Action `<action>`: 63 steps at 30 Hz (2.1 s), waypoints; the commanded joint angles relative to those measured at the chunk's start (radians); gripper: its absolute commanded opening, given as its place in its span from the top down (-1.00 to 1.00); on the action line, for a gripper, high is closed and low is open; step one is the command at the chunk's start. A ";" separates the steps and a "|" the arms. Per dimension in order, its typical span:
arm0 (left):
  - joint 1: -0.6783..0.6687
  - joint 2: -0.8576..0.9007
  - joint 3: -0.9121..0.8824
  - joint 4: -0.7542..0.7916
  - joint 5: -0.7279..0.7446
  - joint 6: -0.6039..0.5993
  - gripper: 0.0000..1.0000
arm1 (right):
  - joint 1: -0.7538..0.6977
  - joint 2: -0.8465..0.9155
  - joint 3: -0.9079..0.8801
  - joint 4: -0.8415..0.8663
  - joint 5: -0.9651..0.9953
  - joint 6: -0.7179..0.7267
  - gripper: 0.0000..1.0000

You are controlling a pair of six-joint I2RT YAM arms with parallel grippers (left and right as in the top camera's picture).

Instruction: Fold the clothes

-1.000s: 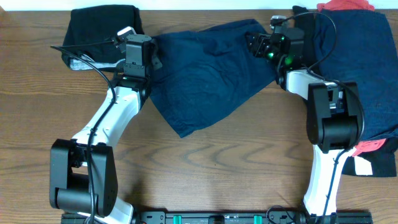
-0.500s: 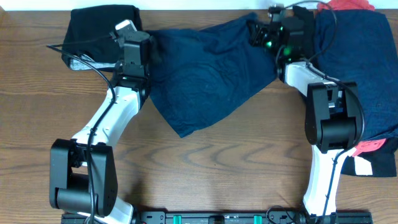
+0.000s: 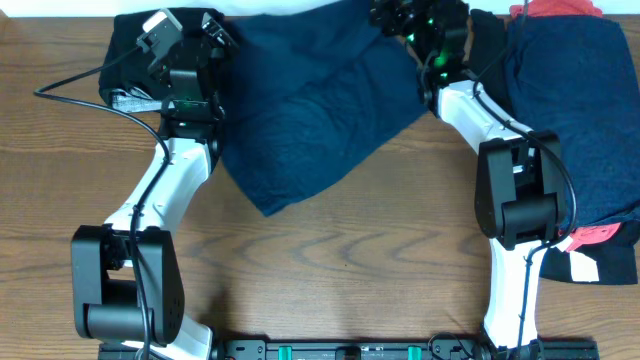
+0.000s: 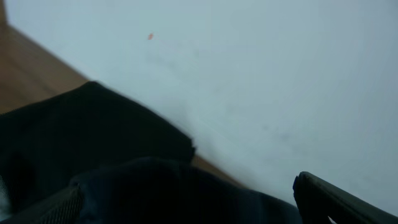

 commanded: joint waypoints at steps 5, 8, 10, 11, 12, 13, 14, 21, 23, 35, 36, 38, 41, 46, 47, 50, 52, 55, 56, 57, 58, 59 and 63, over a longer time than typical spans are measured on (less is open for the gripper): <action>0.007 -0.084 0.010 -0.172 -0.021 0.078 -0.96 | -0.028 -0.005 0.025 -0.074 -0.073 -0.022 -0.99; 0.007 -0.134 0.010 -0.272 -0.021 0.085 -0.96 | -0.048 -0.031 0.025 -0.161 -0.143 -0.022 -0.98; 0.007 -0.172 0.010 -0.342 -0.019 0.098 -0.96 | -0.060 -0.059 0.025 -0.272 -0.182 -0.023 -0.99; 0.007 -0.190 0.010 -0.373 -0.018 0.108 -0.96 | -0.065 -0.075 0.025 -0.336 -0.194 -0.023 -0.99; 0.007 -0.208 0.010 -0.408 -0.018 0.107 -0.96 | -0.071 -0.090 0.025 -0.400 -0.201 -0.027 -0.98; 0.006 -0.229 0.010 -0.446 0.001 0.107 -0.96 | -0.077 -0.108 0.025 -0.473 -0.207 -0.043 -0.98; 0.006 -0.246 0.010 -0.480 0.027 0.107 -0.96 | -0.082 -0.122 0.025 -0.532 -0.208 -0.064 -0.98; 0.006 -0.320 0.010 -0.766 0.318 0.108 -0.96 | -0.098 -0.209 0.025 -0.869 -0.180 -0.287 -0.99; 0.002 -0.317 0.010 -0.858 0.369 0.119 -0.96 | -0.101 -0.222 0.025 -0.940 -0.132 -0.320 -0.99; -0.204 -0.306 -0.014 -1.177 0.417 0.211 -0.73 | -0.137 -0.225 0.025 -1.036 -0.085 -0.481 -0.98; -0.215 -0.303 -0.022 -1.177 0.417 0.211 -0.71 | -0.137 -0.225 0.025 -1.040 -0.062 -0.484 -0.98; -0.235 -0.294 -0.041 -1.178 0.417 0.204 -0.67 | -0.137 -0.225 0.025 -1.052 -0.014 -0.488 -0.99; -0.248 -0.275 -0.068 -1.184 0.417 0.183 -0.64 | -0.137 -0.224 0.025 -1.074 -0.007 -0.525 -0.98; -0.248 -0.217 -0.094 -1.193 0.417 0.177 -0.59 | -0.137 -0.223 0.024 -1.085 0.024 -0.527 -0.99; -0.249 -0.200 -0.095 -1.200 0.417 0.177 -0.58 | -0.137 -0.223 0.024 -1.085 0.026 -0.527 -0.98; -0.249 -0.154 -0.095 -1.210 0.417 0.176 -0.48 | -0.138 -0.223 0.024 -1.085 0.026 -0.527 -0.98; -0.249 -0.125 -0.095 -1.212 0.417 0.163 -0.47 | -0.138 -0.223 0.024 -1.085 0.026 -0.527 -0.99; -0.251 -0.090 -0.095 -1.219 0.417 0.158 -0.40 | -0.138 -0.222 0.023 -1.086 0.026 -0.527 -0.99; -0.254 -0.078 -0.095 -1.226 0.417 0.158 -0.39 | -0.138 -0.220 0.023 -1.086 0.026 -0.527 -0.98; -0.258 -0.069 -0.095 -1.229 0.417 0.158 -0.39 | -0.138 -0.220 0.023 -1.086 0.026 -0.527 -0.97; -0.262 -0.057 -0.095 -1.232 0.417 0.159 -0.39 | -0.138 -0.218 0.023 -1.086 0.028 -0.528 -0.97; -0.267 -0.047 -0.095 -1.232 0.417 0.159 -0.39 | -0.138 -0.216 0.023 -1.084 0.030 -0.528 -0.96; -0.282 -0.002 -0.095 -1.216 0.416 0.158 -0.39 | -0.139 -0.201 0.023 -1.078 0.030 -0.528 -0.93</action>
